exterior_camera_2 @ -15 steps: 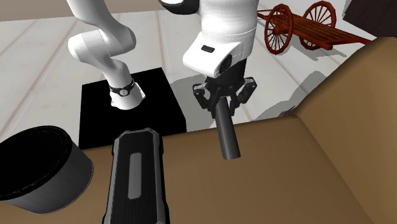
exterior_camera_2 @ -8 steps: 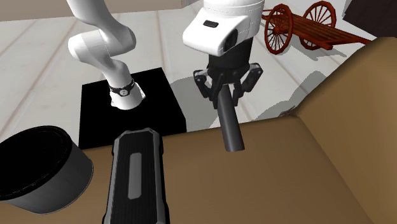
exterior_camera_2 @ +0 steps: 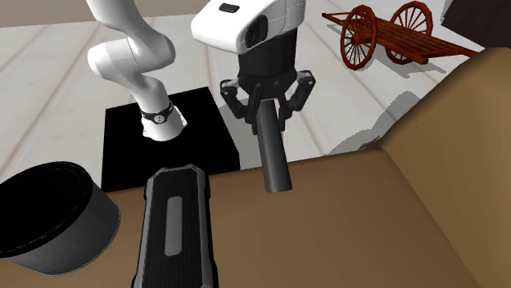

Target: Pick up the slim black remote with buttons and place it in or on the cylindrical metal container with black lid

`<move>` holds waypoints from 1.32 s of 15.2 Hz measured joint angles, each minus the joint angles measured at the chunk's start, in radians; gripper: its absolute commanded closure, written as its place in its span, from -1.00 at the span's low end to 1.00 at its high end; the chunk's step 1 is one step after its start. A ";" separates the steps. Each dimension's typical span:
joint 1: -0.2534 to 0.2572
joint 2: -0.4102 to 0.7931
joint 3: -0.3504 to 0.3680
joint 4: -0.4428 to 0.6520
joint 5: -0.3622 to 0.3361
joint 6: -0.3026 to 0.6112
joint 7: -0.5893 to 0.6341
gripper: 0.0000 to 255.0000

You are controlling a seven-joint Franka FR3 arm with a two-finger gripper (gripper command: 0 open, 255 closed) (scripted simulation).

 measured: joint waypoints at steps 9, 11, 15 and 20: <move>-0.092 -0.177 -0.113 -0.202 0.044 0.019 -0.215 1.00; -0.110 -0.214 -0.142 -0.246 0.047 0.024 -0.265 1.00; -0.149 -0.261 -0.206 -0.293 0.042 0.017 -0.365 1.00; -0.197 -0.305 -0.286 -0.343 0.027 0.016 -0.490 1.00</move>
